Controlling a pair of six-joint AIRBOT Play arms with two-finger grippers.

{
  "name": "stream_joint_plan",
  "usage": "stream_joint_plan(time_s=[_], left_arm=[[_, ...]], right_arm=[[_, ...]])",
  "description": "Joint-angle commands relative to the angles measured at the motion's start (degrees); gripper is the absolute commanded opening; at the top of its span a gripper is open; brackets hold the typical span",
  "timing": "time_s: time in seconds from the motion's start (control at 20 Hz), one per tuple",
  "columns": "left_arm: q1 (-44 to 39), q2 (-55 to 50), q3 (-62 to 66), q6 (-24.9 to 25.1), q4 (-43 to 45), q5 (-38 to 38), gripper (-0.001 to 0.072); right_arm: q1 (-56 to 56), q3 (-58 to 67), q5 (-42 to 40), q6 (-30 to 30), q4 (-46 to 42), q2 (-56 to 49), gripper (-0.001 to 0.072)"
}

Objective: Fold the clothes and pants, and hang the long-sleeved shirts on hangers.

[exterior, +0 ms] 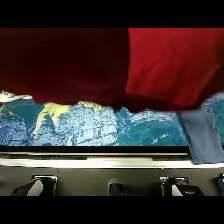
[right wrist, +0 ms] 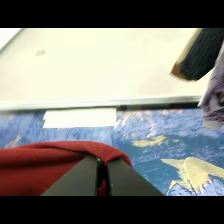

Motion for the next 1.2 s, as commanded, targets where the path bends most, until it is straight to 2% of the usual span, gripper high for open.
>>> stream_joint_plan(time_s=[0.0, 0.15, 0.3, 0.5, 0.6, 0.8, 1.0, 1.15], left_arm=[[-0.02, 1.55, -1.77, -1.2, 2.73, -3.21, 0.001], [-0.15, -3.17, -6.91, 1.09, -1.07, -3.98, 0.0011], [-2.67, -11.56, -14.05, 3.58, -1.38, -3.8, 0.0011], [-7.69, -27.93, -20.94, 4.66, 0.02, 2.51, 0.0011], [-9.94, -36.96, -20.81, 4.57, 0.2, 7.69, 0.0011], [-13.05, -51.32, -16.94, 3.93, 0.17, 17.4, 0.0011], [-13.94, -58.6, -8.83, 3.96, 0.17, 18.91, 0.0011], [-13.92, -58.8, -7.52, 4.0, 0.22, 19.17, 0.0011]], right_arm=[[-0.02, 0.52, 1.6, 5.9, -2.16, 0.74, 0.0029], [0.0, -0.28, 5.88, 8.85, -2.12, -6.36, 0.0029], [0.0, -4.94, 7.52, 8.83, -2.14, -16.44, 0.0029], [0.0, -9.55, 7.17, 8.79, -0.52, -33.22, 0.003], [0.0, -9.55, 4.04, 8.48, 2.19, -42.53, 0.003], [0.0, -9.53, -9.07, 8.31, 3.72, -55.84, 0.003], [0.0, -9.53, -18.53, 7.04, 4.94, -60.11, 0.003], [0.0, -9.29, -17.53, 6.19, 4.74, -60.08, 0.003]])
